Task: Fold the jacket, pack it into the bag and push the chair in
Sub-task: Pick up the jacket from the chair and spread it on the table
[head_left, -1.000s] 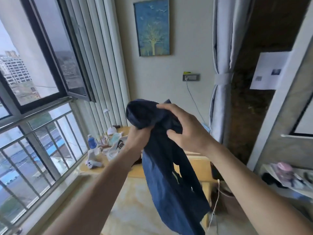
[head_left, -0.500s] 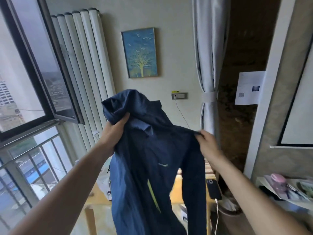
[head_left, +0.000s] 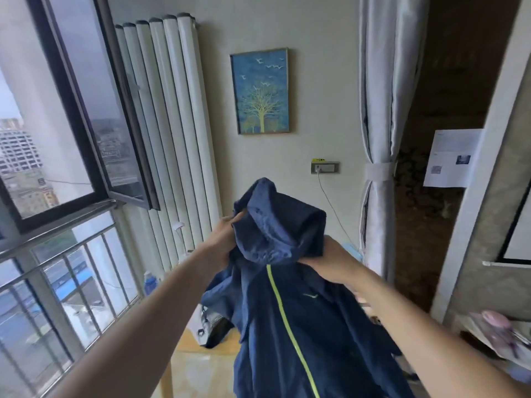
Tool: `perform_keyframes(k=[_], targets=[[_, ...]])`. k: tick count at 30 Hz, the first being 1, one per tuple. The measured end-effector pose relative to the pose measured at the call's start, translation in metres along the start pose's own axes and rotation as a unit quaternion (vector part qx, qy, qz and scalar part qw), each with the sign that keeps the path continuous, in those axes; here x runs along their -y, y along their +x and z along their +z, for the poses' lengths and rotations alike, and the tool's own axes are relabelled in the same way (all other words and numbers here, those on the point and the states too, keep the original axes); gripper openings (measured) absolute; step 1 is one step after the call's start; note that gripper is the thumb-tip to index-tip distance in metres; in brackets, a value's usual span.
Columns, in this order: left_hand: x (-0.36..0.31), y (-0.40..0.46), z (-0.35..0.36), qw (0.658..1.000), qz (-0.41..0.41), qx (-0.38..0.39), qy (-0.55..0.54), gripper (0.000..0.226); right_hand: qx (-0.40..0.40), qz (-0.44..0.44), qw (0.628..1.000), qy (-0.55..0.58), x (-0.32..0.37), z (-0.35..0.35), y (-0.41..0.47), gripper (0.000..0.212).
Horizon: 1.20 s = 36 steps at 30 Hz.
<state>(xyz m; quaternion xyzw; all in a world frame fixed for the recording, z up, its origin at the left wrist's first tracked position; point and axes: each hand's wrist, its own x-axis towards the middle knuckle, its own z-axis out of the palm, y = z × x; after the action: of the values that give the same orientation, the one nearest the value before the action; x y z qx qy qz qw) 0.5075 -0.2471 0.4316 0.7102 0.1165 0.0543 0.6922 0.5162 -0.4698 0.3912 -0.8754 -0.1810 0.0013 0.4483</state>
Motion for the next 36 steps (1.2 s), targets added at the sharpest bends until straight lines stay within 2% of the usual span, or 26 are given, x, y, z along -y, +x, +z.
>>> perform_keyframes(k=[2, 3, 6, 7, 9, 10, 11, 12, 13, 15, 17, 18, 20, 21, 23, 24, 25, 26, 27, 28, 29, 31, 33, 36], targets=[[0.003, 0.009, -0.006, 0.999, 0.000, -0.002, 0.051, 0.053, 0.003, 0.045, 0.992, 0.119, 0.007, 0.000, 0.004, 0.019], [0.005, 0.012, -0.010, 0.997, -0.017, 0.002, 0.079, 0.065, 0.020, 0.067, 0.982, 0.175, 0.012, -0.006, 0.006, 0.014], [0.007, 0.022, -0.025, 0.989, -0.096, 0.084, 0.071, 0.087, 0.079, 0.115, 0.946, 0.294, 0.031, -0.028, 0.009, 0.024], [0.009, 0.029, -0.032, 0.984, -0.136, 0.113, 0.039, 0.096, 0.072, 0.123, 0.936, 0.323, 0.034, -0.033, 0.014, 0.028], [0.018, 0.045, -0.048, 0.960, -0.199, 0.194, 0.013, 0.136, 0.022, 0.145, 0.922, 0.358, 0.034, -0.034, 0.027, 0.033], [0.024, 0.047, -0.051, 0.948, -0.205, 0.243, 0.031, 0.139, -0.004, 0.160, 0.919, 0.361, 0.032, -0.030, 0.032, 0.034], [0.032, 0.046, -0.050, 0.936, -0.188, 0.287, 0.080, 0.123, -0.022, 0.176, 0.915, 0.362, 0.030, -0.024, 0.038, 0.037], [0.041, 0.043, -0.049, 0.925, -0.164, 0.307, 0.151, 0.096, -0.032, 0.193, 0.912, 0.360, 0.026, -0.017, 0.043, 0.040], [0.049, 0.038, -0.045, 0.916, -0.139, 0.310, 0.215, 0.069, -0.033, 0.207, 0.912, 0.352, 0.024, -0.010, 0.045, 0.044], [0.070, 0.045, -0.042, 0.905, -0.120, 0.280, 0.296, 0.042, -0.008, 0.214, 0.931, 0.297, 0.022, -0.003, 0.045, 0.046], [0.077, 0.060, -0.046, 0.921, -0.090, 0.223, 0.305, 0.029, 0.036, 0.167, 0.971, 0.167, 0.021, -0.008, 0.046, 0.038], [0.073, 0.070, -0.051, 0.940, -0.048, 0.183, 0.284, 0.021, 0.026, 0.130, 0.987, 0.090, 0.020, -0.014, 0.048, 0.034], [0.053, 0.081, -0.060, 0.972, 0.071, 0.102, 0.200, 0.004, -0.056, 0.038, 0.998, -0.012, 0.023, -0.030, 0.055, 0.029], [0.041, 0.082, -0.064, 0.976, 0.146, 0.067, 0.147, 0.010, -0.114, -0.017, 0.992, -0.047, 0.029, -0.036, 0.058, 0.027], [0.028, 0.078, -0.068, 0.947, 0.299, 0.024, 0.118, 0.023, -0.205, -0.096, 0.970, -0.092, 0.039, -0.037, 0.059, 0.032], [0.031, 0.078, -0.071, 0.922, 0.351, 0.038, 0.158, 0.030, -0.181, -0.082, 0.970, -0.141, 0.044, -0.034, 0.056, 0.039], [0.041, 0.080, -0.076, 0.892, 0.375, 0.079, 0.239, 0.037, -0.083, -0.038, 0.971, -0.220, 0.044, -0.025, 0.052, 0.042], [0.056, 0.082, -0.081, 0.854, 0.368, 0.130, 0.344, 0.045, 0.052, 0.014, 0.958, -0.283, 0.040, -0.013, 0.044, 0.046], [0.074, 0.088, -0.090, 0.813, 0.345, 0.174, 0.435, 0.051, 0.167, 0.058, 0.936, -0.305, 0.026, -0.005, 0.041, 0.053], [0.088, 0.097, -0.102, 0.792, 0.324, 0.188, 0.482, 0.054, 0.215, 0.075, 0.933, -0.277, 0.011, -0.001, 0.039, 0.059], [0.096, 0.105, -0.112, 0.808, 0.294, 0.180, 0.478, 0.054, 0.216, 0.094, 0.947, -0.220, -0.001, -0.002, 0.040, 0.060], [0.097, 0.111, -0.122, 0.863, 0.244, 0.153, 0.415, 0.045, 0.150, 0.120, 0.975, -0.107, -0.013, -0.009, 0.048, 0.048], [0.094, 0.114, -0.123, 0.870, 0.235, 0.158, 0.404, 0.040, 0.119, 0.136, 0.983, -0.036, -0.017, -0.014, 0.057, 0.038], [0.086, 0.121, -0.125, 0.859, 0.226, 0.172, 0.427, 0.050, 0.129, 0.140, 0.981, 0.028, -0.027, -0.016, 0.064, 0.036]])
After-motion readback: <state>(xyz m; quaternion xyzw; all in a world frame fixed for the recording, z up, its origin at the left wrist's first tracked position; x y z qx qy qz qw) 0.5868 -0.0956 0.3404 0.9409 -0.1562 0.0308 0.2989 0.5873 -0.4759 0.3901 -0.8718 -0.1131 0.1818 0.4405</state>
